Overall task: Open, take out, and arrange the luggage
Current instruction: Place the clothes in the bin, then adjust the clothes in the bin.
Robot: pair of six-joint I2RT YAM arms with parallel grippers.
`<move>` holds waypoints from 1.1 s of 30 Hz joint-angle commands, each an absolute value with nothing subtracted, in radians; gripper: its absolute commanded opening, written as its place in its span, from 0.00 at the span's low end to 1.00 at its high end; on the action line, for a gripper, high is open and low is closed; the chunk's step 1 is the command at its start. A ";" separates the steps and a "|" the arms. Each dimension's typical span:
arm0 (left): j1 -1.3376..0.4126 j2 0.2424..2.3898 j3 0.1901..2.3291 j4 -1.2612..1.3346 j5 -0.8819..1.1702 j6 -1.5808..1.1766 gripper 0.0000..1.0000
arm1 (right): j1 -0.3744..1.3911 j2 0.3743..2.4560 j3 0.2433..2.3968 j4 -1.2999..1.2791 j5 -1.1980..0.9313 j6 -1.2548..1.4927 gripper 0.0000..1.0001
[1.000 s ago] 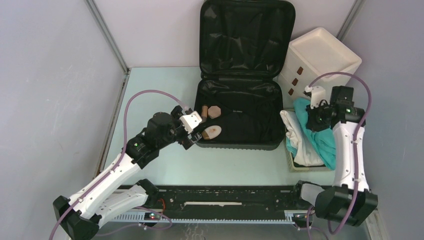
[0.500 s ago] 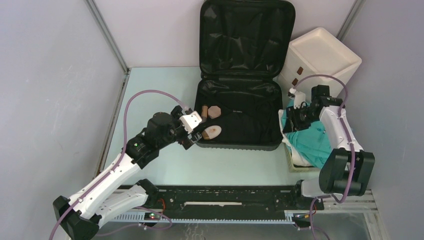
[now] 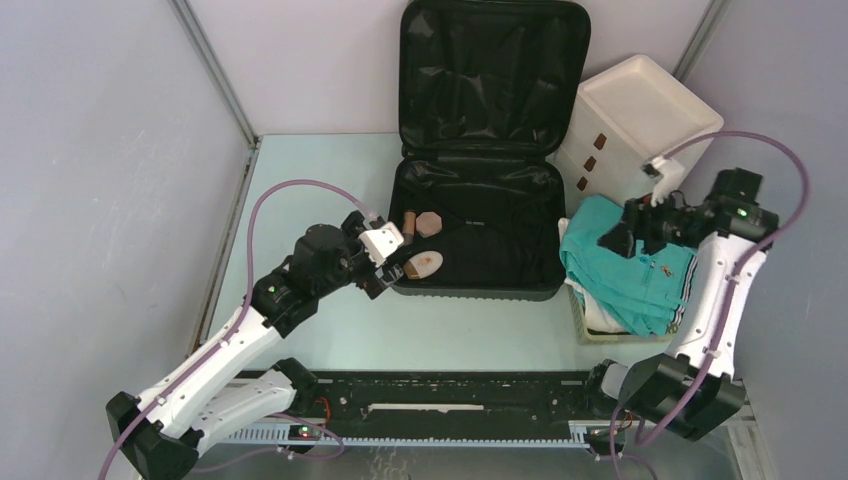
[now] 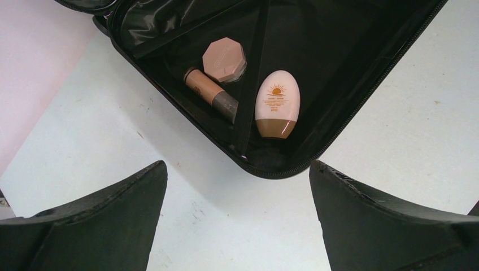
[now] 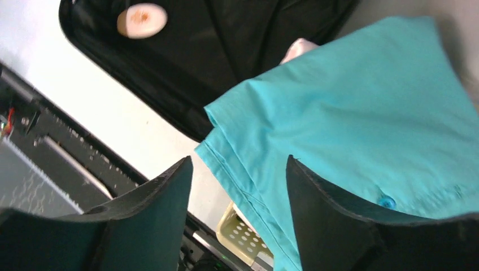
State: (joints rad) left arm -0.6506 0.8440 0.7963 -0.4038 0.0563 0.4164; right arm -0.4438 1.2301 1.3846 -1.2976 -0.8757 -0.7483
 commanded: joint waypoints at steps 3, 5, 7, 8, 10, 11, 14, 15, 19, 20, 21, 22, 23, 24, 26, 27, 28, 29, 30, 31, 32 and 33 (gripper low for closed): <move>-0.641 0.841 0.782 -0.373 0.067 0.397 1.00 | -0.577 1.252 1.357 -1.297 -0.891 -0.826 0.48; -0.641 0.841 0.783 -0.372 0.070 0.397 1.00 | -0.579 1.268 1.299 -1.235 -0.823 -0.809 0.41; -0.641 0.841 0.783 -0.373 0.071 0.396 1.00 | -0.574 1.281 1.207 -1.140 -0.704 -0.784 0.36; -0.641 0.841 0.783 -0.373 0.071 0.396 1.00 | -0.567 1.290 1.165 -1.099 -0.645 -0.776 0.35; -0.641 0.841 0.783 -0.373 0.073 0.396 1.00 | -0.541 1.315 1.079 -1.028 -0.528 -0.766 0.35; -0.640 0.842 0.784 -0.373 0.075 0.396 1.00 | -0.524 1.333 1.039 -0.992 -0.477 -0.761 0.35; -0.641 0.841 0.784 -0.373 0.078 0.396 1.00 | -0.473 1.408 0.935 -0.920 -0.367 -0.751 0.34; -0.641 0.841 0.783 -0.373 0.078 0.396 1.00 | -0.458 1.429 0.914 -0.909 -0.357 -0.751 0.35; -0.641 0.838 0.782 -0.373 0.075 0.396 1.00 | -0.451 1.440 0.907 -0.941 -0.411 -0.778 0.36; -0.641 0.838 0.782 -0.373 0.075 0.395 1.00 | -0.453 1.416 0.916 -0.965 -0.438 -0.796 0.37; -0.641 0.838 0.782 -0.373 0.075 0.396 1.00 | -0.459 1.386 0.938 -0.993 -0.454 -0.817 0.39; -0.640 0.838 0.782 -0.374 0.074 0.395 1.00 | -0.469 1.350 0.953 -1.026 -0.464 -0.838 0.41; -0.641 0.836 0.781 -0.373 0.075 0.396 1.00 | -0.482 1.314 0.979 -1.062 -0.483 -0.864 0.43; -0.641 0.836 0.782 -0.373 0.075 0.395 1.00 | -0.500 1.274 1.017 -1.116 -0.509 -0.895 0.47; -0.641 0.836 0.783 -0.373 0.077 0.395 1.00 | -0.536 1.200 1.074 -1.185 -0.522 -0.968 0.56; -0.640 0.836 0.784 -0.373 0.079 0.394 1.00 | -0.553 1.164 1.092 -1.210 -0.510 -1.002 0.61; -0.641 0.836 0.783 -0.373 0.080 0.395 1.00 | -0.564 1.132 1.101 -1.229 -0.488 -1.037 0.66; -0.641 0.835 0.784 -0.373 0.080 0.394 1.00 | -0.570 1.097 1.100 -1.246 -0.457 -1.076 0.71; -0.641 0.834 0.785 -0.373 0.084 0.395 1.00 | -0.575 1.059 1.091 -1.251 -0.424 -1.103 0.75; -0.641 0.833 0.785 -0.373 0.087 0.394 1.00 | -0.579 1.037 1.077 -1.249 -0.393 -1.126 0.76; -0.641 0.832 0.785 -0.373 0.089 0.394 1.00 | -0.581 1.017 1.059 -1.243 -0.364 -1.147 0.77; -0.641 0.832 0.787 -0.373 0.091 0.394 1.00 | -0.581 0.998 1.033 -1.236 -0.345 -1.166 0.78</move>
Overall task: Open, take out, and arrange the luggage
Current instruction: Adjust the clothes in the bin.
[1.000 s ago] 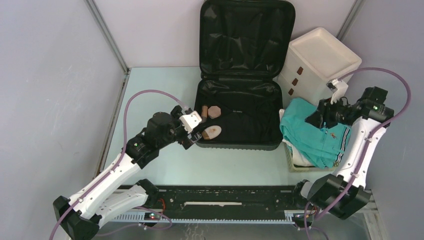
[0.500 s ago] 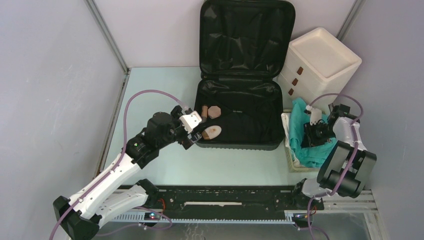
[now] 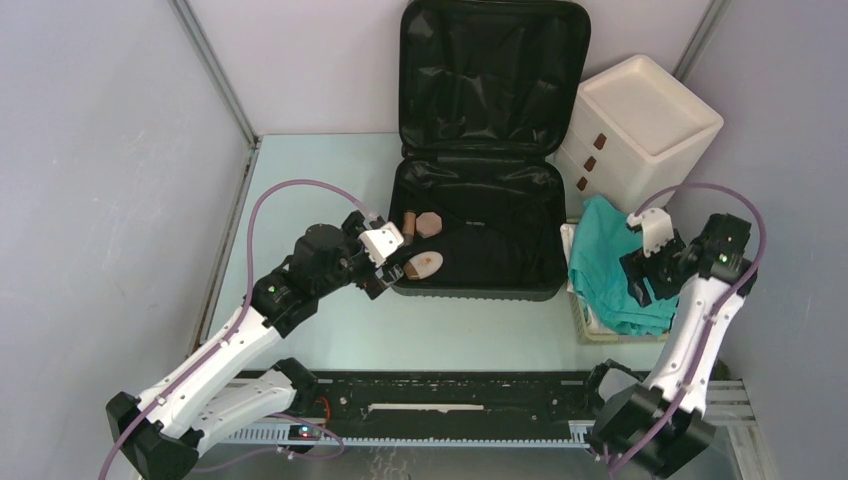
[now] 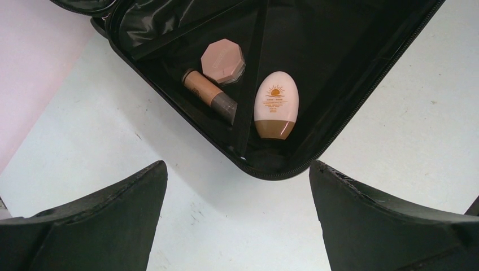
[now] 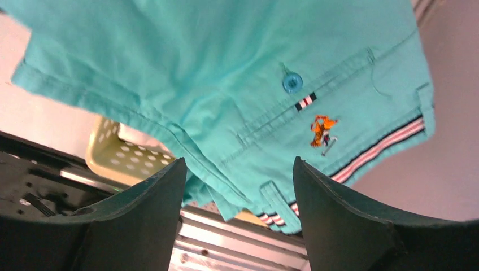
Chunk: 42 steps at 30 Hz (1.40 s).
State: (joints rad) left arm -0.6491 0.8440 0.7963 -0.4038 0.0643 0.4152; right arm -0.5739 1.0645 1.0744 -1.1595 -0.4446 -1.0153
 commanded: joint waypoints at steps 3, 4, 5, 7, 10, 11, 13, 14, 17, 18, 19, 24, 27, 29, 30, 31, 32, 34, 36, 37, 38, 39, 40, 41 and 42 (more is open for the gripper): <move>-0.641 0.832 0.787 -0.373 0.100 0.394 1.00 | -0.580 0.940 0.929 -1.167 -0.307 -1.237 0.80; -0.641 0.832 0.787 -0.373 0.102 0.393 1.00 | -0.578 0.917 0.890 -1.126 -0.291 -1.264 0.81; -0.641 0.832 0.787 -0.373 0.102 0.394 1.00 | -0.571 0.894 0.848 -1.080 -0.271 -1.282 0.82; -0.641 0.830 0.786 -0.373 0.100 0.394 1.00 | -0.557 0.861 0.779 -0.992 -0.234 -1.323 0.84; -0.641 0.834 0.785 -0.373 0.100 0.394 1.00 | -0.527 0.861 0.707 -0.907 -0.180 -1.339 0.83; -0.641 0.835 0.785 -0.373 0.099 0.394 1.00 | -0.520 0.870 0.698 -0.889 -0.175 -1.339 0.83; -0.641 0.836 0.785 -0.373 0.099 0.394 1.00 | -0.509 0.891 0.667 -0.857 -0.154 -1.338 0.80; -0.641 0.836 0.785 -0.373 0.099 0.393 1.00 | -0.501 0.897 0.655 -0.844 -0.145 -1.334 0.78; -0.641 0.839 0.786 -0.372 0.100 0.393 1.00 | -0.483 0.898 0.632 -0.833 -0.131 -1.316 0.62; -0.641 0.840 0.785 -0.371 0.100 0.393 1.00 | -0.478 0.895 0.632 -0.841 -0.134 -1.311 0.52; -0.640 0.841 0.784 -0.371 0.100 0.394 1.00 | -0.474 0.888 0.632 -0.850 -0.140 -1.306 0.39; -0.641 0.844 0.787 -0.371 0.103 0.393 1.00 | -0.444 0.817 0.637 -0.932 -0.187 -1.304 0.11; -0.641 0.844 0.788 -0.371 0.104 0.391 1.00 | -0.395 0.773 0.659 -1.032 -0.218 -1.293 0.05; -0.641 0.844 0.787 -0.371 0.106 0.391 1.00 | -0.358 0.763 0.682 -1.083 -0.227 -1.271 0.03; -0.641 0.844 0.787 -0.371 0.107 0.392 1.00 | -0.333 0.762 0.695 -1.111 -0.234 -1.246 0.02; -0.641 0.842 0.787 -0.370 0.107 0.391 1.00 | -0.308 0.765 0.708 -1.148 -0.240 -1.231 0.02; -0.641 0.841 0.787 -0.371 0.108 0.392 1.00 | -0.278 0.772 0.715 -1.177 -0.248 -1.222 0.02; -0.641 0.839 0.787 -0.371 0.111 0.391 1.00 | -0.240 0.796 0.714 -1.193 -0.255 -1.195 0.03; -0.641 0.837 0.787 -0.372 0.113 0.391 1.00 | -0.221 0.846 0.712 -1.184 -0.265 -1.154 0.07; -0.641 0.836 0.786 -0.371 0.114 0.391 1.00 | -0.215 0.876 0.712 -1.172 -0.262 -1.131 0.14; -0.641 0.836 0.785 -0.371 0.114 0.391 1.00 | -0.212 0.905 0.714 -1.164 -0.256 -1.112 0.22; -0.640 0.836 0.785 -0.371 0.115 0.391 1.00 | -0.212 0.930 0.721 -1.161 -0.251 -1.099 0.30; -0.641 0.835 0.785 -0.371 0.115 0.391 1.00 | -0.212 0.952 0.734 -1.170 -0.252 -1.088 0.36; -0.641 0.834 0.785 -0.371 0.115 0.392 1.00 | -0.214 0.967 0.757 -1.189 -0.260 -1.081 0.40; -0.640 0.832 0.785 -0.371 0.114 0.391 1.00 | -0.219 0.972 0.787 -1.214 -0.276 -1.079 0.45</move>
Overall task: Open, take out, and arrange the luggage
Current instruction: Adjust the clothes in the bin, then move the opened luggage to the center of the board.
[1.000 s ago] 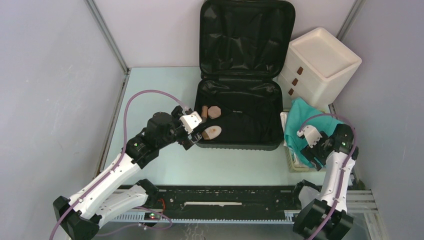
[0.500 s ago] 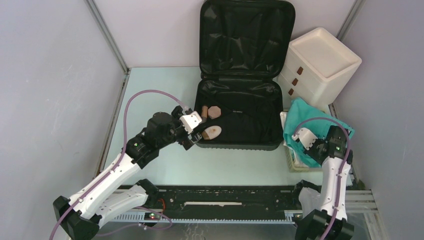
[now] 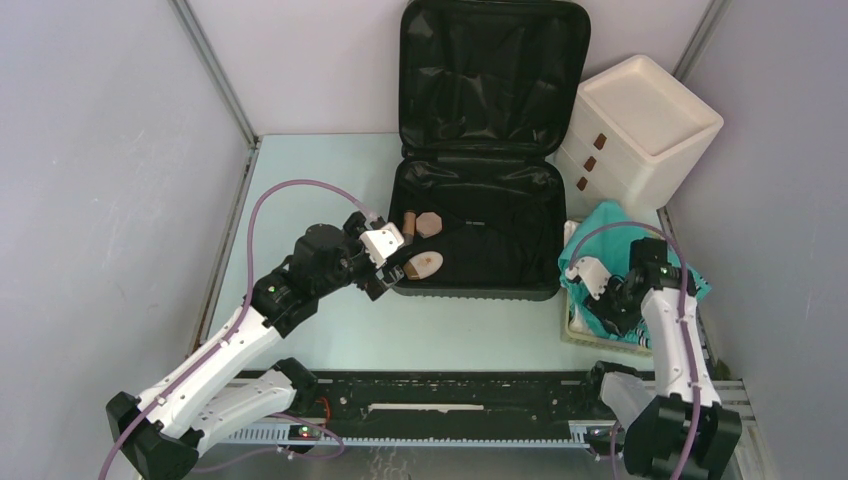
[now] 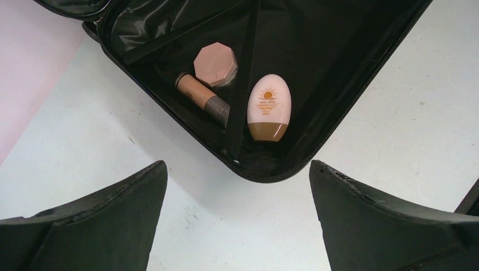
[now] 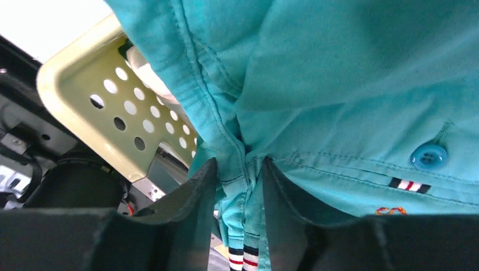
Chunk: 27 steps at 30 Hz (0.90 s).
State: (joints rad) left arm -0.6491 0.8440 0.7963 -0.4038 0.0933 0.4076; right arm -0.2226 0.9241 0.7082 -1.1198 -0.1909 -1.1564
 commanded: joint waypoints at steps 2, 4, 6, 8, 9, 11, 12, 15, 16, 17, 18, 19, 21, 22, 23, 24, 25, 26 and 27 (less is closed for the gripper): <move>-0.641 0.831 0.785 -0.371 0.112 0.390 1.00 | -0.240 0.959 0.858 -1.264 -0.324 -1.085 0.53; -0.641 0.831 0.787 -0.371 0.112 0.389 1.00 | -0.269 0.938 0.941 -1.312 -0.385 -1.098 0.60; -0.641 0.830 0.789 -0.371 0.115 0.386 1.00 | -0.298 0.922 1.032 -1.353 -0.467 -1.106 0.64; -0.640 0.825 0.791 -0.367 0.125 0.379 1.00 | -0.304 0.919 1.094 -1.371 -0.540 -1.086 0.64; -0.638 0.824 0.793 -0.363 0.134 0.373 1.00 | -0.304 0.919 1.119 -1.370 -0.573 -1.071 0.65; -0.632 0.813 0.797 -0.347 0.158 0.353 1.00 | -0.302 0.918 1.154 -1.343 -0.716 -1.020 0.65; -0.626 0.807 0.798 -0.336 0.171 0.334 1.00 | -0.298 0.915 1.160 -1.316 -0.784 -0.986 0.65; -0.606 0.797 0.809 -0.281 0.217 0.225 1.00 | -0.286 0.914 1.150 -1.195 -0.986 -0.857 0.65; -0.597 0.796 0.812 -0.259 0.231 0.181 1.00 | -0.284 0.918 1.140 -1.157 -1.057 -0.822 0.65; -0.585 0.797 0.813 -0.235 0.242 0.125 1.00 | -0.283 0.922 1.127 -1.119 -1.122 -0.788 0.65; -0.576 0.799 0.809 -0.204 0.238 0.068 1.00 | -0.286 0.926 1.111 -1.078 -1.178 -0.756 0.65; -0.567 0.801 0.801 -0.171 0.226 0.001 1.00 | -0.293 0.935 1.098 -1.068 -1.230 -0.761 0.65; -0.549 0.808 0.776 -0.102 0.195 -0.106 1.00 | -0.324 0.953 1.086 -1.099 -1.275 -0.817 0.65; -0.537 0.815 0.764 -0.072 0.185 -0.148 1.00 | -0.343 0.958 1.071 -1.091 -1.285 -0.817 0.65; -0.520 0.825 0.753 -0.039 0.178 -0.182 1.00 | -0.360 0.958 1.047 -1.069 -1.297 -0.809 0.65; -0.501 0.841 0.751 -0.015 0.181 -0.214 1.00 | -0.377 0.954 1.017 -1.043 -1.312 -0.798 0.65; -0.475 0.865 0.758 -0.004 0.191 -0.240 1.00 | -0.391 0.946 0.984 -1.013 -1.328 -0.786 0.65; -0.449 0.891 0.774 -0.004 0.206 -0.260 1.00 | -0.406 0.927 0.940 -0.983 -1.343 -0.775 0.65; -0.420 0.925 0.796 -0.005 0.221 -0.277 1.00 | -0.416 0.908 0.911 -0.956 -1.347 -0.764 0.66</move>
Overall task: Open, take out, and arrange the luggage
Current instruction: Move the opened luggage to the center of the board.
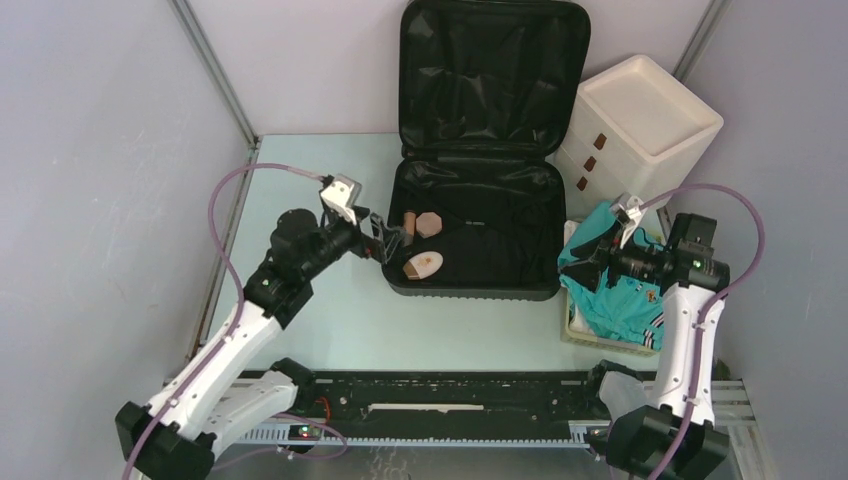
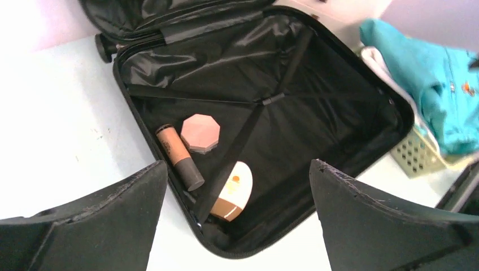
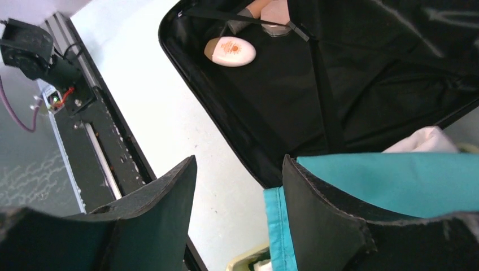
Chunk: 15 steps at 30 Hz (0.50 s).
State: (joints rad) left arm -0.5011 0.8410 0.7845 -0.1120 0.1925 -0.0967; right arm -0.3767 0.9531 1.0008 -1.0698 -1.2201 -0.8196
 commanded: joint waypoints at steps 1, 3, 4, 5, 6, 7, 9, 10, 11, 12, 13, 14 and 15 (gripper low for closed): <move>-0.394 0.961 0.824 -0.005 0.232 -0.288 1.00 | -0.421 0.890 0.892 -0.934 -1.341 -0.761 0.66; -0.349 1.056 0.890 -0.007 0.253 -0.301 1.00 | -0.422 0.860 0.875 -0.910 -1.302 -0.761 0.67; -0.333 1.102 0.923 -0.007 0.260 -0.301 1.00 | -0.422 0.852 0.872 -0.900 -1.289 -0.761 0.67; -0.317 1.150 0.960 -0.008 0.261 -0.298 1.00 | -0.423 0.847 0.871 -0.898 -1.279 -0.759 0.67; -0.305 1.204 0.998 -0.009 0.263 -0.294 0.99 | -0.422 0.843 0.871 -0.894 -1.269 -0.755 0.67; -0.295 1.253 1.042 -0.012 0.267 -0.287 0.99 | -0.422 0.840 0.871 -0.890 -1.262 -0.752 0.67; -0.273 1.363 1.133 -0.015 0.288 -0.271 0.96 | -0.421 0.836 0.871 -0.888 -1.250 -0.751 0.67; -0.257 1.415 1.181 -0.015 0.314 -0.262 0.95 | -0.419 0.836 0.871 -0.887 -1.244 -0.749 0.67; -0.250 1.468 1.227 -0.014 0.332 -0.257 0.94 | -0.418 0.835 0.871 -0.887 -1.239 -0.748 0.67; -0.240 1.513 1.272 -0.012 0.353 -0.254 0.94 | -0.416 0.833 0.871 -0.886 -1.235 -0.747 0.67; -0.230 1.562 1.311 -0.012 0.375 -0.253 0.93 | -0.416 0.830 0.871 -0.886 -1.232 -0.747 0.67; -0.221 1.607 1.352 -0.014 0.396 -0.251 0.93 | -0.416 0.830 0.871 -0.887 -1.227 -0.748 0.67; -0.215 1.647 1.390 -0.021 0.406 -0.249 0.93 | -0.416 0.829 0.871 -0.888 -1.224 -0.751 0.67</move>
